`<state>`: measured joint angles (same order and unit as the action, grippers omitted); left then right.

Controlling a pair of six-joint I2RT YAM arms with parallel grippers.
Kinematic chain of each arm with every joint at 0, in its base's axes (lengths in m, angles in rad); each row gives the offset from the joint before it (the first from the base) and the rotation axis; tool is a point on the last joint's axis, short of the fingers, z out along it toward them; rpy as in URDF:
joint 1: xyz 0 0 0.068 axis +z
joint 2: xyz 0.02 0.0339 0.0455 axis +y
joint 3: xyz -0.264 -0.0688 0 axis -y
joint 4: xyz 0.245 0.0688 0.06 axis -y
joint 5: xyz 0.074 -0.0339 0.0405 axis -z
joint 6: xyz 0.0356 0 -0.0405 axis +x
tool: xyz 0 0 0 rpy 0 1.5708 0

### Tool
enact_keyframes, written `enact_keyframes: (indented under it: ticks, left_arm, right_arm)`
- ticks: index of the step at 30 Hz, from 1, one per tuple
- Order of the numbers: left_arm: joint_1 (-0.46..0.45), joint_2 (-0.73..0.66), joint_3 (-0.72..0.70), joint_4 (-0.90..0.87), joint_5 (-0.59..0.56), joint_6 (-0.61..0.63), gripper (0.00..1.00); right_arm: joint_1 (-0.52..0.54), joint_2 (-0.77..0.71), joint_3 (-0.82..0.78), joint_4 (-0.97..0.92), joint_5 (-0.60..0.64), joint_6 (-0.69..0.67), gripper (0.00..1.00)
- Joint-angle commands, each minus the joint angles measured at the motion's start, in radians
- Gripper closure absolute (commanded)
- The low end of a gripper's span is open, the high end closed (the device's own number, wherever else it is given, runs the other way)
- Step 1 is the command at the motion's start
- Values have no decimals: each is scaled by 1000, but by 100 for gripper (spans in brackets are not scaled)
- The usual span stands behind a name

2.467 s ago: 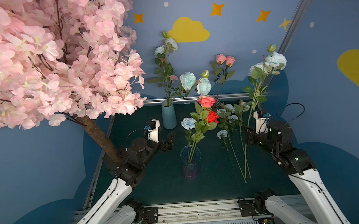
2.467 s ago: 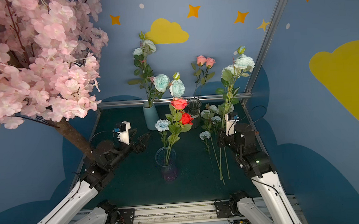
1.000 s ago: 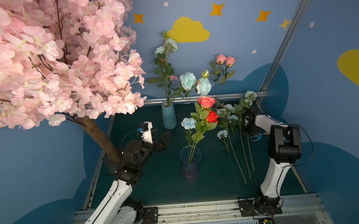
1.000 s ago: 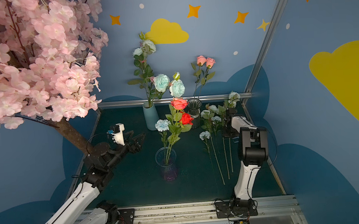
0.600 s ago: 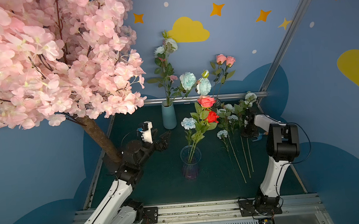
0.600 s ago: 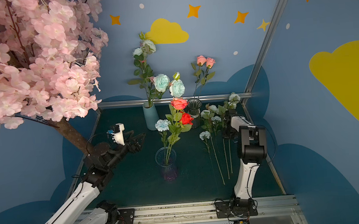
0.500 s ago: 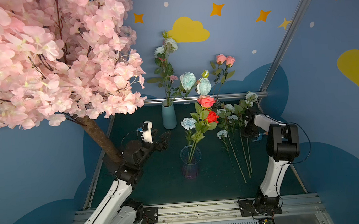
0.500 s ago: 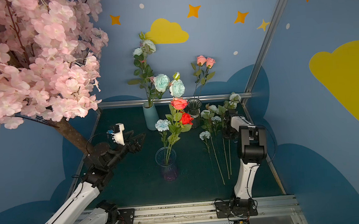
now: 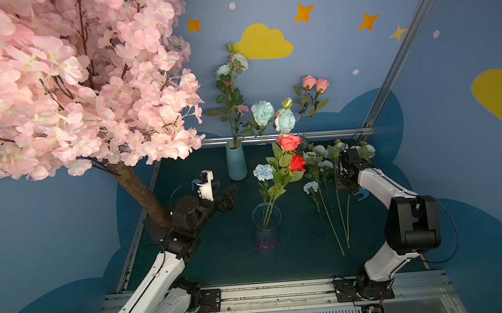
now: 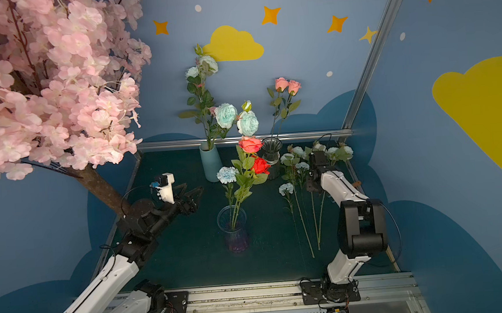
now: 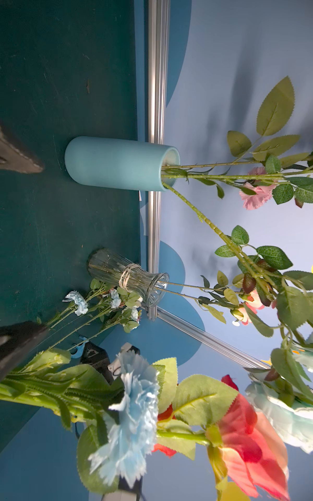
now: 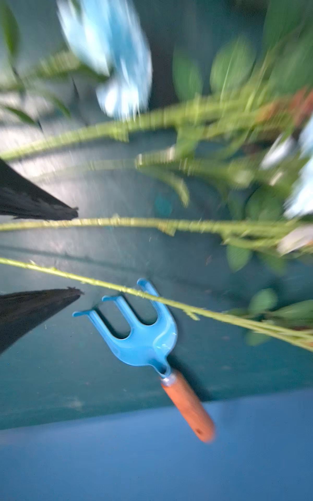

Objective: Pick out blue flowers from the vase
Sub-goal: Place the flower at the center of the board.

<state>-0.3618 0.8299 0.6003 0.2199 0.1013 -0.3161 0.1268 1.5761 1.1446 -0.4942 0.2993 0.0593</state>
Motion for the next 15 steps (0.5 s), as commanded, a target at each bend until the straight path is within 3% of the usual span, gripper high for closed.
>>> enact_keyframes:
  ticks: [1,5,15]
  left_arm:
    - [4,-11,35,-20,-7,22,14]
    - [3,-5,42,-24,-9,22,14]
    - [4,20,37,12,12,5,15]
  right_arm:
    - [32,-114,-90,139,6,2,55]
    - [-40,-153,-204,296,-20,39,52]
    - [-287,59,-66,266,-238,144,49]
